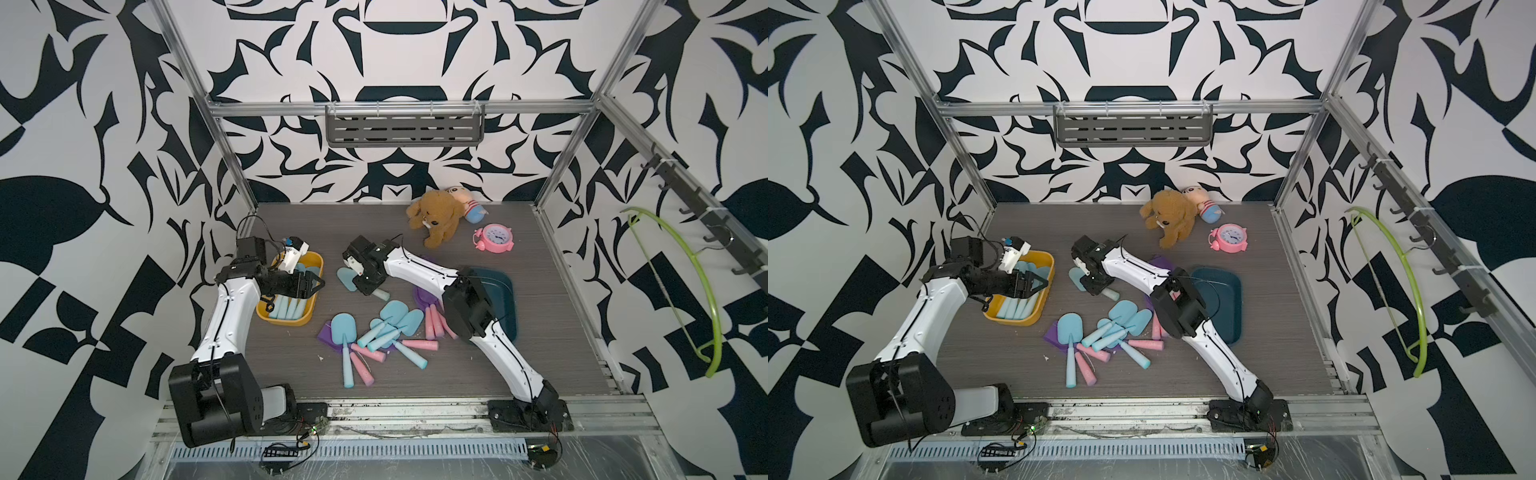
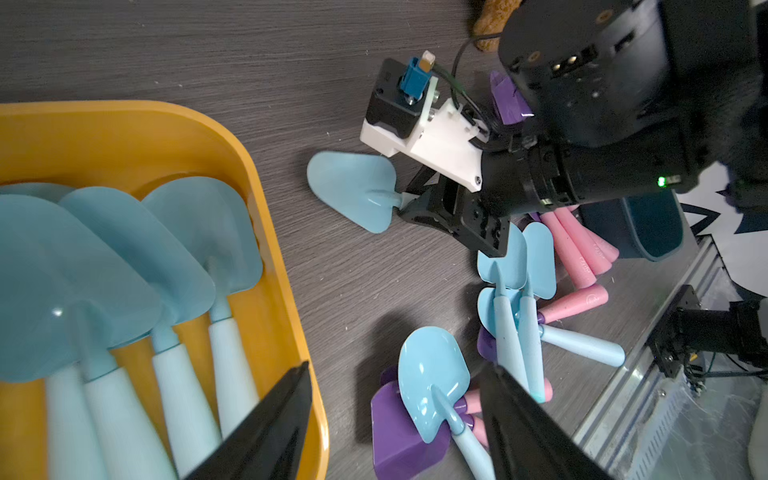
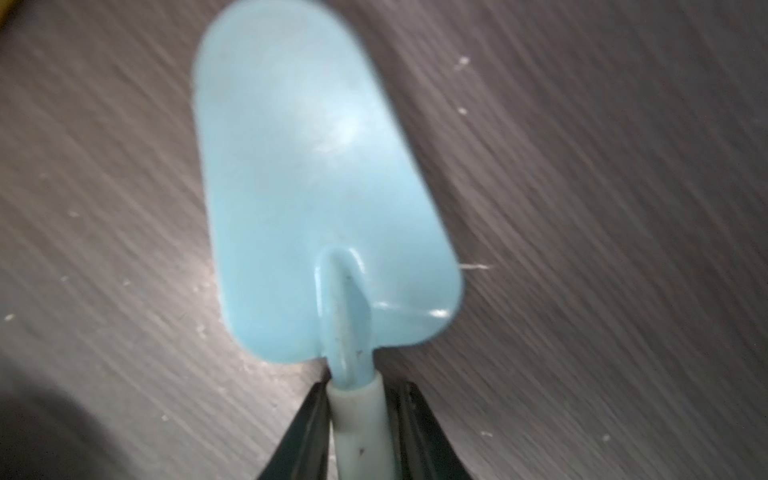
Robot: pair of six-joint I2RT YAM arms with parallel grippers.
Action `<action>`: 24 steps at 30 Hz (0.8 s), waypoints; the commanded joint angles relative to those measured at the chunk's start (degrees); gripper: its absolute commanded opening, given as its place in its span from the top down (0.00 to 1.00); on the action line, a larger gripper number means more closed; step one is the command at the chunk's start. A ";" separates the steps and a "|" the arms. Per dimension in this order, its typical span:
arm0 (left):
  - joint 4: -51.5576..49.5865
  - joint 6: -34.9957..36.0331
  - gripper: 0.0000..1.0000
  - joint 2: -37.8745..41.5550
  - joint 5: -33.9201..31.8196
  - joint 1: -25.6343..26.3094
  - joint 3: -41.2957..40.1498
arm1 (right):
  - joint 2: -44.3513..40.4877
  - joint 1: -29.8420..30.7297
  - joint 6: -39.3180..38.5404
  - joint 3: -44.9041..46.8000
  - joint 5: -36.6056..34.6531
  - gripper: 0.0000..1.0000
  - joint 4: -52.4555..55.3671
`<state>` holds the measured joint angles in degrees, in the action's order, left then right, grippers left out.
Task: Sort the small shovels by color and place them into the storage box
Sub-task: Pick up the shovel from the center of the board.
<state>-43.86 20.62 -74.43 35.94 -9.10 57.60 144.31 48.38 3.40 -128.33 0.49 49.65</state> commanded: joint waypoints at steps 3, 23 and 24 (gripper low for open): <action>0.16 -0.32 0.29 0.11 3.07 -0.21 -0.52 | -2.03 -0.14 3.13 3.46 -6.35 0.86 3.09; 10.91 -15.35 0.25 -2.21 15.57 4.84 9.42 | -40.67 -1.45 23.73 44.03 -5.69 1.00 -41.67; 11.94 -17.11 0.25 -2.70 15.42 5.79 9.70 | -41.67 -1.45 24.92 45.05 -5.84 1.00 -43.12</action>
<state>-35.57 8.99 -75.72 49.80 -5.32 65.52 106.02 47.07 22.85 -85.56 -4.75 15.70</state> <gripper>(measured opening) 0.753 0.204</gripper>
